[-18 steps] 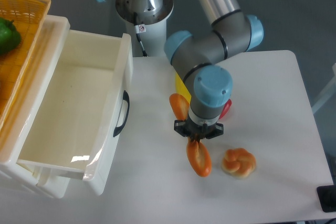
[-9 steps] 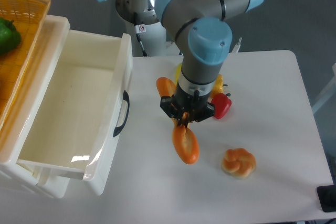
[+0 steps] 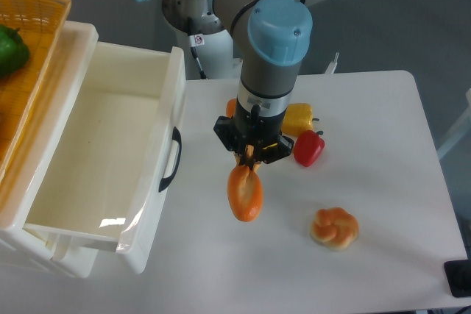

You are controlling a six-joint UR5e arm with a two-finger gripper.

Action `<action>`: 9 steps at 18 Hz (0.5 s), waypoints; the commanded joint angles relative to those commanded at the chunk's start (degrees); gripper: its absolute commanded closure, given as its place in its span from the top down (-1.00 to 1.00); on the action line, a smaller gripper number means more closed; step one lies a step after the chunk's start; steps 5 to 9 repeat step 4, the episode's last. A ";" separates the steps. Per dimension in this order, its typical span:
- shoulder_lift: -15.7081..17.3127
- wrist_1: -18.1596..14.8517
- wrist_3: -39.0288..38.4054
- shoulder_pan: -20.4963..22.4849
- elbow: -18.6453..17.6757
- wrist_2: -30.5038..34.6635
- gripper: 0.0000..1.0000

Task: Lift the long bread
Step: 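Lift the gripped long bread up off the table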

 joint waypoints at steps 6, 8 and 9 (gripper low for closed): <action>-0.09 0.09 2.13 -0.53 -0.79 0.17 -1.00; -0.09 0.09 2.13 -0.53 -0.79 0.17 -1.00; -0.09 0.09 2.13 -0.53 -0.79 0.17 -1.00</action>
